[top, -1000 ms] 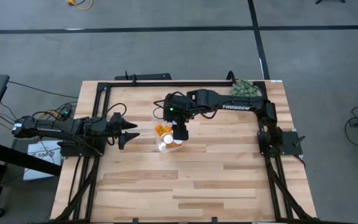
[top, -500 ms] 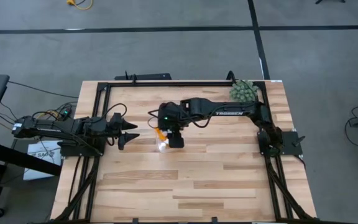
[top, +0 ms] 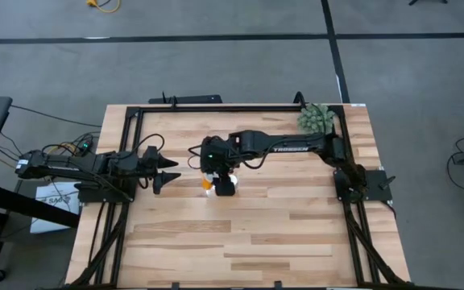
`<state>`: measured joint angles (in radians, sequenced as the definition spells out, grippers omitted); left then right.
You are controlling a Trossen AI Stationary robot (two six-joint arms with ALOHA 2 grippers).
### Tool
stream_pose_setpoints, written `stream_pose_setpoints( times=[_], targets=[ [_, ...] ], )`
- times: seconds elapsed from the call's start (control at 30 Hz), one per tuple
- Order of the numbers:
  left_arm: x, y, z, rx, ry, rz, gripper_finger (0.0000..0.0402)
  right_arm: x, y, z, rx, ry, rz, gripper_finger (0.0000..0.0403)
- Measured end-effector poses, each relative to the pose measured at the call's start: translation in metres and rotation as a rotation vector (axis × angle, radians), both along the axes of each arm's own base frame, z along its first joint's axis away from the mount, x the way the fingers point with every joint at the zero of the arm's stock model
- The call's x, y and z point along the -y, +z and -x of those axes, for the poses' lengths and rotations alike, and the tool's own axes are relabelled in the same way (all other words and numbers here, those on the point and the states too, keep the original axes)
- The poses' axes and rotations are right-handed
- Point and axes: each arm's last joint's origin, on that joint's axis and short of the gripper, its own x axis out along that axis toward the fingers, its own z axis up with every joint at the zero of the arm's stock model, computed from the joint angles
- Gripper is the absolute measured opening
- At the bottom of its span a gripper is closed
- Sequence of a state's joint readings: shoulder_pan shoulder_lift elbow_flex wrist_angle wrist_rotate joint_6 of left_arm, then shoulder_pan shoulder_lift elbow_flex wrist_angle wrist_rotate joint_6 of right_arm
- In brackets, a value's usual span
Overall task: Pick and place pill bottles into a basket
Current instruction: Put the orange pill bottle into the transparent container
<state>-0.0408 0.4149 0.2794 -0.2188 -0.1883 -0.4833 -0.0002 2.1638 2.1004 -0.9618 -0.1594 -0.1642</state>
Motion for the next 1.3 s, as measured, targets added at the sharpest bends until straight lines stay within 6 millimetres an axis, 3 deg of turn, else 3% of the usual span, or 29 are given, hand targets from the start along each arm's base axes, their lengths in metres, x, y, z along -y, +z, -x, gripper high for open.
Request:
stream_pose_setpoints(
  times=[0.3,0.53,1.3],
  targets=[
    [0.000,0.000,0.000,0.000,0.000,0.000,0.0247,0.004,-0.001,-0.001,0.006,0.010,0.011,0.0207],
    [0.000,0.000,0.000,0.000,0.000,0.000,0.0247,0.003,-0.024,-0.009,-0.045,0.032,-0.011,0.0208],
    [0.001,0.000,0.000,0.000,-0.019,0.007,0.0247,0.007,-0.063,-0.014,-0.182,0.074,0.019,0.0219]
  ],
)
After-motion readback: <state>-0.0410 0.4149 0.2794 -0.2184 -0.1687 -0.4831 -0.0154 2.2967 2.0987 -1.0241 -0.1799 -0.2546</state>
